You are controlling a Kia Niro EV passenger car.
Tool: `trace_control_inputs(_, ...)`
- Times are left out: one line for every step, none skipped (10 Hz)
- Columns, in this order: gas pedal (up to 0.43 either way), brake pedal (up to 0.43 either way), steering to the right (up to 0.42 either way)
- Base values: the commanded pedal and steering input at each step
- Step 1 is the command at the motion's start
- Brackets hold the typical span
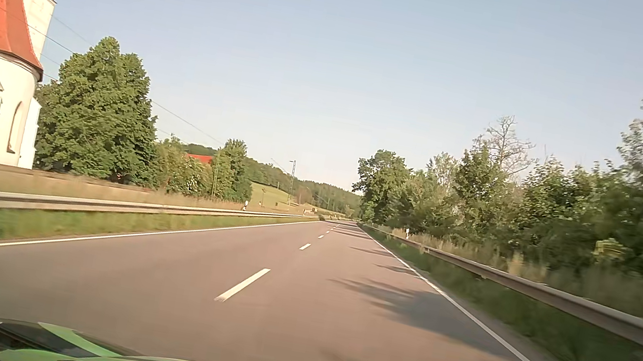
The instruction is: Follow the waypoints while adhering to traffic rules and regulations
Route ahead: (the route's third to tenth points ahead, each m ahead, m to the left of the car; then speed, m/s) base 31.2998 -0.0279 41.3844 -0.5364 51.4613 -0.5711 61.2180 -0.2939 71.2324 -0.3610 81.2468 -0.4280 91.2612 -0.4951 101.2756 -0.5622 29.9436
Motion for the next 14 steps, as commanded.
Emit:
trace_control_inputs(0.197,0.0,-0.002)
trace_control_inputs(0.189,0.0,-0.002)
trace_control_inputs(0.189,0.0,-0.002)
trace_control_inputs(0.197,0.0,-0.002)
trace_control_inputs(0.24,0.0,-0.002)
trace_control_inputs(0.28,0.0,-0.002)
trace_control_inputs(0.299,0.0,-0.002)
trace_control_inputs(0.299,0.0,-0.002)
trace_control_inputs(0.299,0.0,-0.002)
trace_control_inputs(0.319,0.0,-0.002)
trace_control_inputs(0.331,0.0,-0.002)
trace_control_inputs(0.331,0.0,-0.002)
trace_control_inputs(0.319,0.0,-0.002)
trace_control_inputs(0.248,0.0,-0.002)
